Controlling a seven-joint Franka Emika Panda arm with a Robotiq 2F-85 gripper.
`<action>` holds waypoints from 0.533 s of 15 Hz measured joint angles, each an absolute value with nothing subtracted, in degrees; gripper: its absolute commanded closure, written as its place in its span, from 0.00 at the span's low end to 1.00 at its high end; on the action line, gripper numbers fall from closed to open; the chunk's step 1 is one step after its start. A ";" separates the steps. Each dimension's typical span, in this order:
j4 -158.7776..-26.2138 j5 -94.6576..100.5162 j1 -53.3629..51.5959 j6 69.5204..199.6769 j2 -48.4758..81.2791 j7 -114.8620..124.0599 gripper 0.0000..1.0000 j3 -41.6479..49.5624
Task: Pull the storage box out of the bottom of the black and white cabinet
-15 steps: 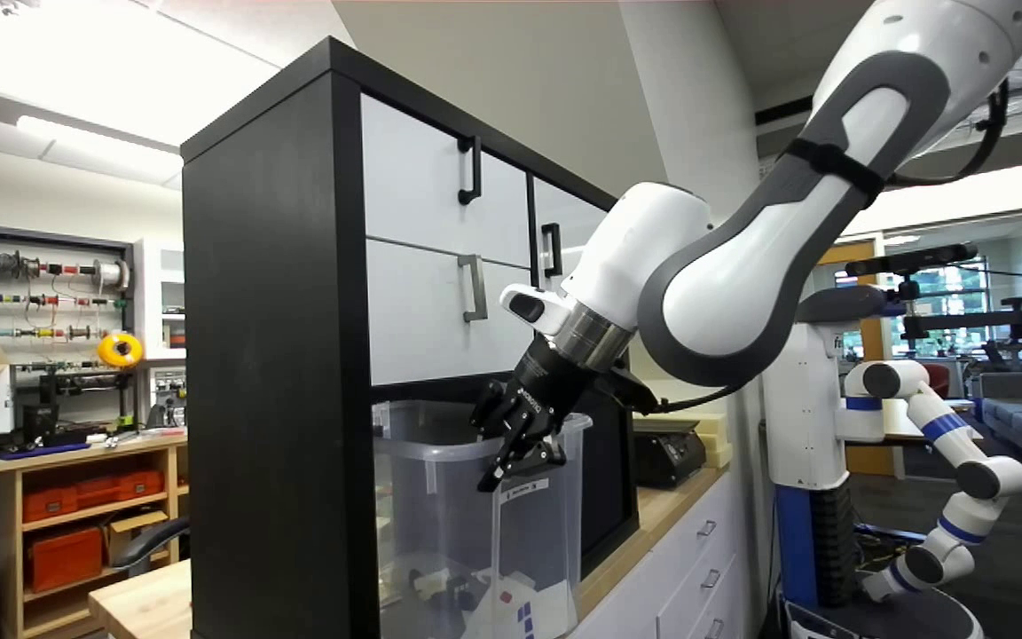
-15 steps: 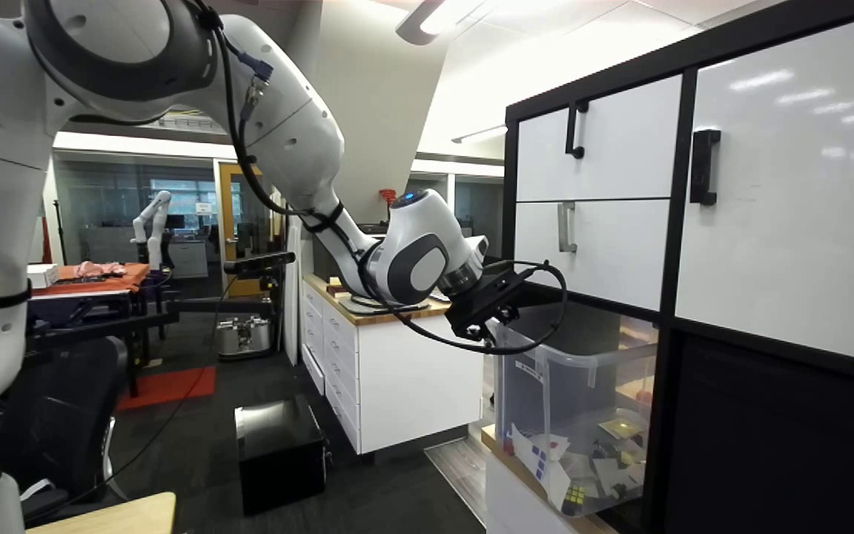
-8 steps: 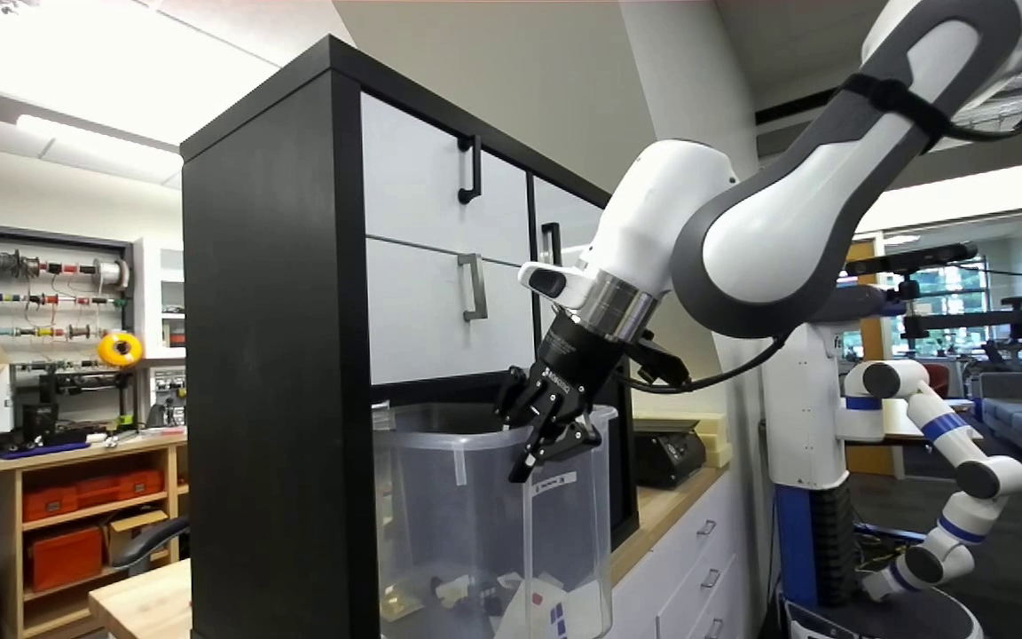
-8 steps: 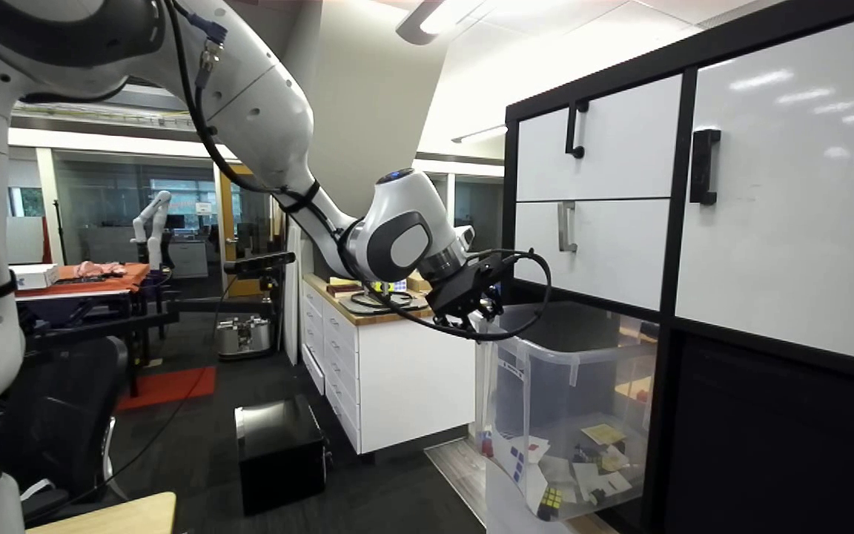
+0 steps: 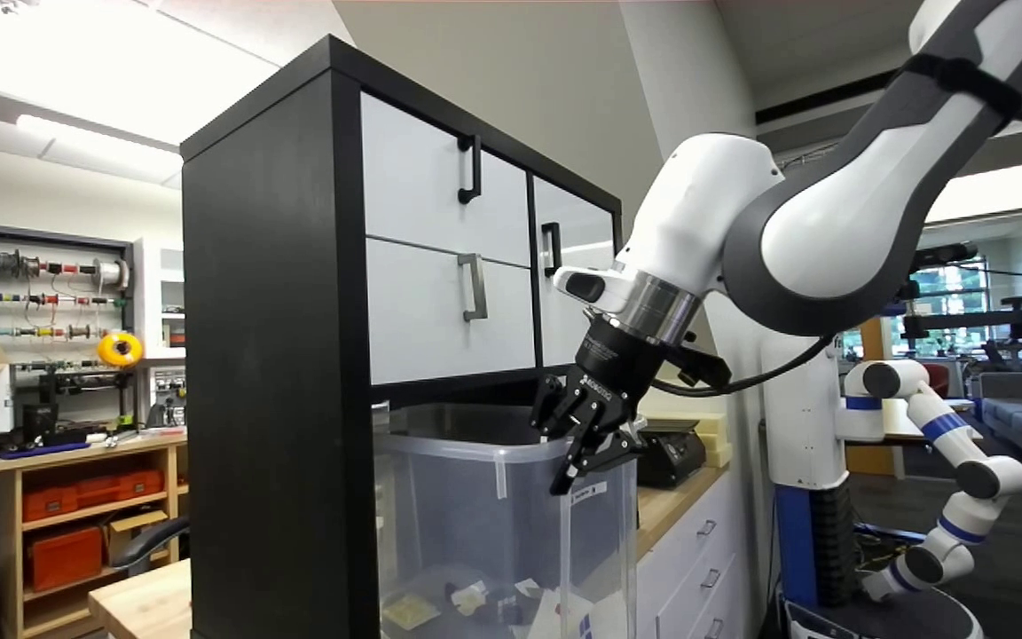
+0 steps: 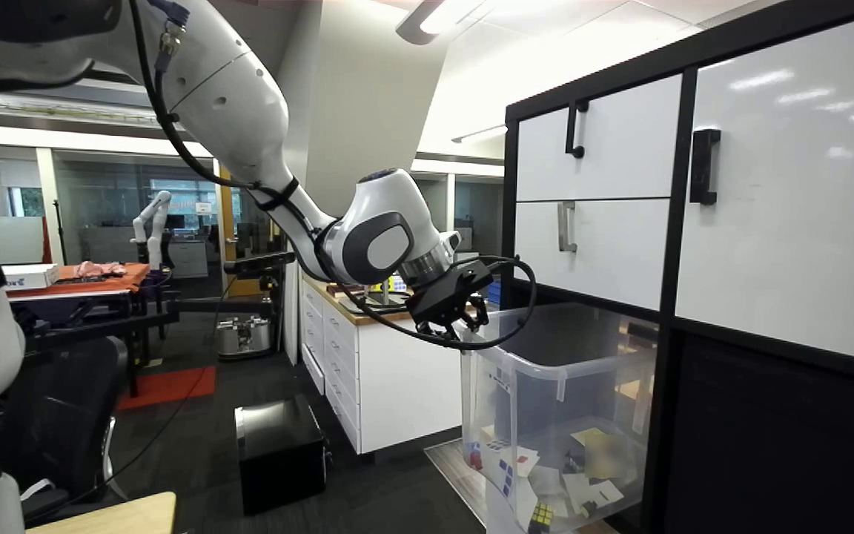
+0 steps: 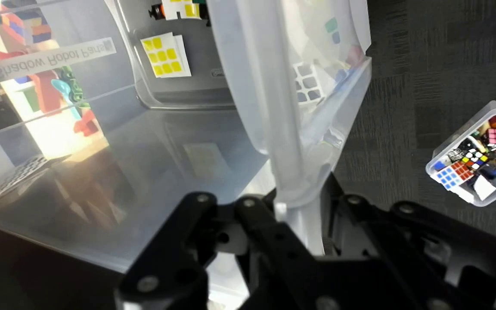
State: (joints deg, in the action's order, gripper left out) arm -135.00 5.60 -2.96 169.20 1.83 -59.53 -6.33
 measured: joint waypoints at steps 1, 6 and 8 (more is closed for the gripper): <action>-135.51 5.58 -2.96 169.21 1.46 -59.53 0.56 -6.33; -136.45 5.57 -2.87 169.21 -1.48 -59.44 0.24 -6.18; -136.51 5.59 -2.87 169.07 -2.58 -59.27 0.11 -6.18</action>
